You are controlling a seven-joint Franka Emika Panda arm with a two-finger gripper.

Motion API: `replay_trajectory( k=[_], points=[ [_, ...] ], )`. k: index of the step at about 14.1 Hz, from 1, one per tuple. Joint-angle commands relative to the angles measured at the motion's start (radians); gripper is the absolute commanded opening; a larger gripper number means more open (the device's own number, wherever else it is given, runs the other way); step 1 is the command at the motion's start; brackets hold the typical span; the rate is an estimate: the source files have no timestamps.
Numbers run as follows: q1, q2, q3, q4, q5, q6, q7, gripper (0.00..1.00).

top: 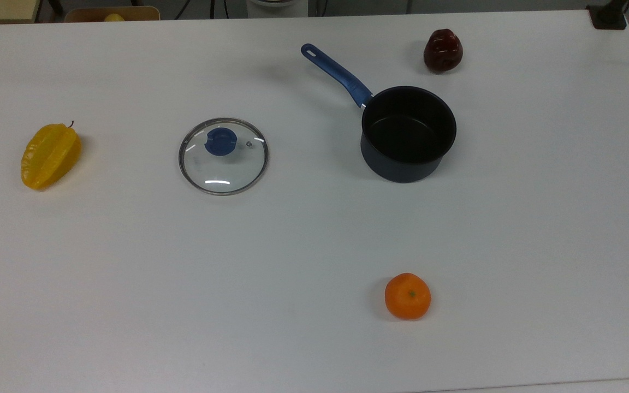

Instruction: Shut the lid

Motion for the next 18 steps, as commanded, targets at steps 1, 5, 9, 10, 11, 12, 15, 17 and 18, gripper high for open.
replay_trajectory(
  k=[1, 5, 9, 10, 11, 12, 15, 17, 18],
  points=[
    [-0.023, -0.011, -0.002, -0.055, 0.014, 0.055, -0.045, 1.00],
    [-0.026, -0.011, -0.002, -0.293, 0.026, 0.307, -0.034, 1.00],
    [-0.012, 0.010, 0.001, -0.477, 0.025, 0.610, -0.036, 1.00],
    [-0.011, 0.035, 0.002, -0.511, 0.023, 0.703, -0.039, 1.00],
    [-0.011, 0.052, 0.002, -0.522, 0.023, 0.748, -0.040, 1.00],
    [-0.011, 0.084, 0.002, -0.523, 0.023, 0.789, -0.043, 1.00],
    [-0.012, 0.151, 0.002, -0.520, 0.022, 0.868, -0.043, 1.00],
    [-0.011, 0.186, 0.004, -0.516, 0.022, 0.918, -0.043, 1.00],
    [-0.011, 0.196, 0.007, -0.514, 0.022, 0.934, -0.043, 1.00]
  ],
)
